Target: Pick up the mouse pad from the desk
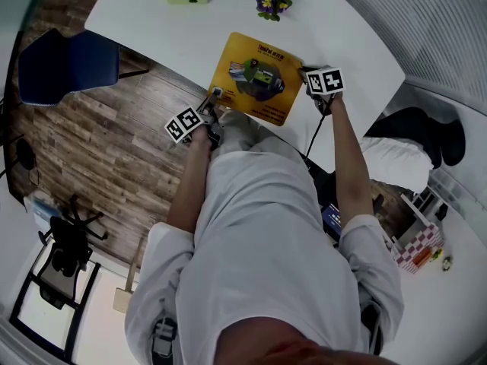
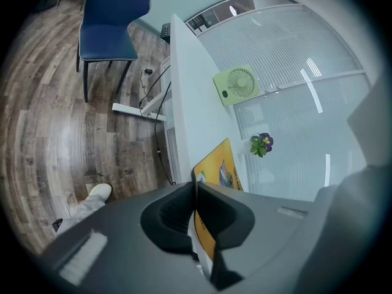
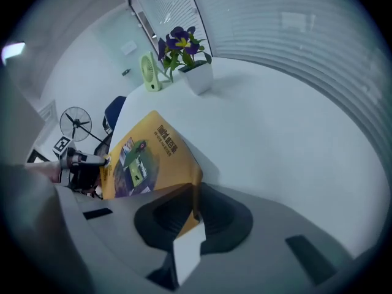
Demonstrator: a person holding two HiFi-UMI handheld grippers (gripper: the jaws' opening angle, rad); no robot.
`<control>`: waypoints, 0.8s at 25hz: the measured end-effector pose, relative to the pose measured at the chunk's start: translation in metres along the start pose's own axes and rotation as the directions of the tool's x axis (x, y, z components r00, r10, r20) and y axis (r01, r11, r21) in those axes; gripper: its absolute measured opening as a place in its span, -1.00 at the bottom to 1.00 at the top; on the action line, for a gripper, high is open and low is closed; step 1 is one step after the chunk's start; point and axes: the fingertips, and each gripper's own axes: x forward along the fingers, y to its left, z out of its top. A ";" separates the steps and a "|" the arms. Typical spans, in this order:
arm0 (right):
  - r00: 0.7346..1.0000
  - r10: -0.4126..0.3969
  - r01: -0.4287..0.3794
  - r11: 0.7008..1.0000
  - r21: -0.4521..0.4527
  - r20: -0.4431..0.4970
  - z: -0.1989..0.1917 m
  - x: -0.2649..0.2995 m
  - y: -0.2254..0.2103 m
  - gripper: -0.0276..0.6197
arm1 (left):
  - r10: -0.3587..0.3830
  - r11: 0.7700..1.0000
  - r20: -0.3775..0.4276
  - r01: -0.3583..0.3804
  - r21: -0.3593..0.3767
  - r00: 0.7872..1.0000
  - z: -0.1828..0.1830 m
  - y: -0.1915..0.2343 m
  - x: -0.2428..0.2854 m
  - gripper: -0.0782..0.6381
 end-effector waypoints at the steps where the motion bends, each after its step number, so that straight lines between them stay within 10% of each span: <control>1: 1.000 0.009 -0.010 1.000 0.011 0.012 0.000 0.000 0.000 -0.81 | -0.001 1.000 0.001 0.001 -0.001 1.000 0.000 0.000 0.000 -0.77; 20: 0.966 0.193 -0.224 0.958 0.181 0.171 0.012 -0.043 0.020 -0.82 | -0.134 0.991 0.007 0.134 0.001 0.991 0.007 -0.047 -0.025 -0.78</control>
